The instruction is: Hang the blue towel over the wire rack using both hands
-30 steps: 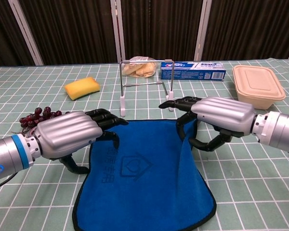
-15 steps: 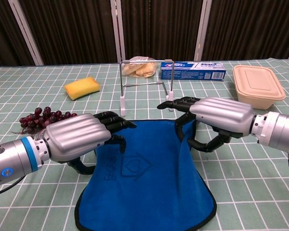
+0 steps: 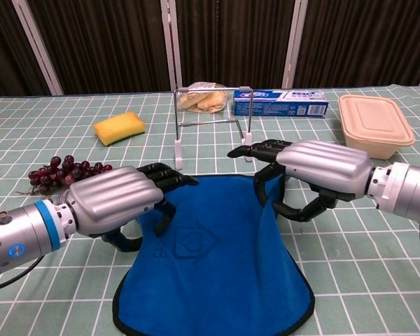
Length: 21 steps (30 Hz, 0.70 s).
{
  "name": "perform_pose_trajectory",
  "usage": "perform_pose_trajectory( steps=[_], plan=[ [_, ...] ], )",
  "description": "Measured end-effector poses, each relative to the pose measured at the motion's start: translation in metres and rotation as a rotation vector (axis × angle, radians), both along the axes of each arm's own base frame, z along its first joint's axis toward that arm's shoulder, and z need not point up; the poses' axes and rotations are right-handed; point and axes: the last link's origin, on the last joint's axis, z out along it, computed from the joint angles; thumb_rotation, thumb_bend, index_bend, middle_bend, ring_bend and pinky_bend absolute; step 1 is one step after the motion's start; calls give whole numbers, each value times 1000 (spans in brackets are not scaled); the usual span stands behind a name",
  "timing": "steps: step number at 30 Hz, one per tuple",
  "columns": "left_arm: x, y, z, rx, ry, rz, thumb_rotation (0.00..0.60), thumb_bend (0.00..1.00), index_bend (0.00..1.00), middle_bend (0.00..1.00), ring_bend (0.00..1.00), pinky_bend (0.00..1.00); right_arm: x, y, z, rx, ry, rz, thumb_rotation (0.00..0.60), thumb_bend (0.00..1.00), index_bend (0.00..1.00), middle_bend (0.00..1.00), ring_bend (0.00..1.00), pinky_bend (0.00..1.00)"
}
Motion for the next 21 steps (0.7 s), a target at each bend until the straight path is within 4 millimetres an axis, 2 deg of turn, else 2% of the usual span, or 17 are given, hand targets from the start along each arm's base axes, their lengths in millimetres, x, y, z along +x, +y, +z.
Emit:
perform_pose_trajectory(
  steps=[8, 16, 21],
  plan=[
    [6, 1, 13, 26, -64, 14, 600, 425, 634, 0, 0, 0, 7, 1, 16, -29, -45, 15, 600, 557, 648, 0, 0, 0],
    [19, 14, 56, 135, -174, 4, 600, 424, 642, 0, 0, 0, 26, -3, 52, -102, -109, 34, 600, 556, 651, 0, 0, 0],
    [28, 30, 88, 227, -237, 8, 600, 424, 655, 0, 0, 0, 42, -13, 76, -160, -148, 32, 600, 557, 653, 0, 0, 0]
  ],
)
